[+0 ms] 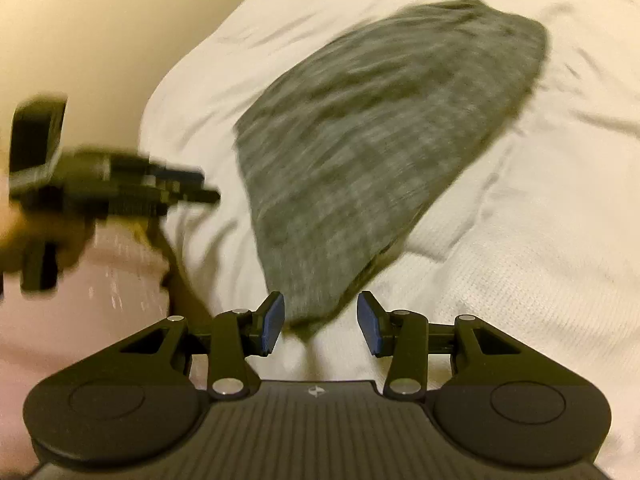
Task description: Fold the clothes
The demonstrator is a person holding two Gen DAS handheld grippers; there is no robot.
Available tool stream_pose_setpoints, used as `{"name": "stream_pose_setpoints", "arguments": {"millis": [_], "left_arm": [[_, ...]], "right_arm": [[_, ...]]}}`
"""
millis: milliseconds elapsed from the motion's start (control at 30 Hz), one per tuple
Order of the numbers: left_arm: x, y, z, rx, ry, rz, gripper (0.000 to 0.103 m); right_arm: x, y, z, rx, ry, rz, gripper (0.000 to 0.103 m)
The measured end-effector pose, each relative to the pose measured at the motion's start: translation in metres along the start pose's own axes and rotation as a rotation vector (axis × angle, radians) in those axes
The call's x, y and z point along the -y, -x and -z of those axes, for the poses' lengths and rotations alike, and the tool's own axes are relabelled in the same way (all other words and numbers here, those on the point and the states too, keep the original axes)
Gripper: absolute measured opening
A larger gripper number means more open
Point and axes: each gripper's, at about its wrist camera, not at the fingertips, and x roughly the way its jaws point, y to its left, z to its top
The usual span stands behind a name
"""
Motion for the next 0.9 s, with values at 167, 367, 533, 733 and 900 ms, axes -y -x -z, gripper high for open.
{"name": "stream_pose_setpoints", "arguments": {"millis": [167,367,533,733,900], "left_arm": [[0.007,-0.014,-0.026,0.058,-0.146,0.130,0.035],[0.044,-0.001,-0.035,0.127,-0.395,0.274,0.040],[0.098,0.010,0.007,0.158,-0.637,0.293,0.052],[0.150,-0.010,0.048,0.134,-0.811,0.121,0.023],[0.129,-0.009,0.027,0.053,-0.539,0.142,0.006]], "right_arm": [[0.004,-0.016,0.010,0.069,-0.224,-0.002,0.046],[0.004,-0.006,0.053,0.243,-0.497,0.098,0.045],[0.012,0.028,0.092,0.328,-0.527,0.291,0.047],[0.028,0.039,0.107,0.303,-0.482,0.323,0.048],[0.010,0.029,0.090,0.299,-0.296,0.332,0.054]]}}
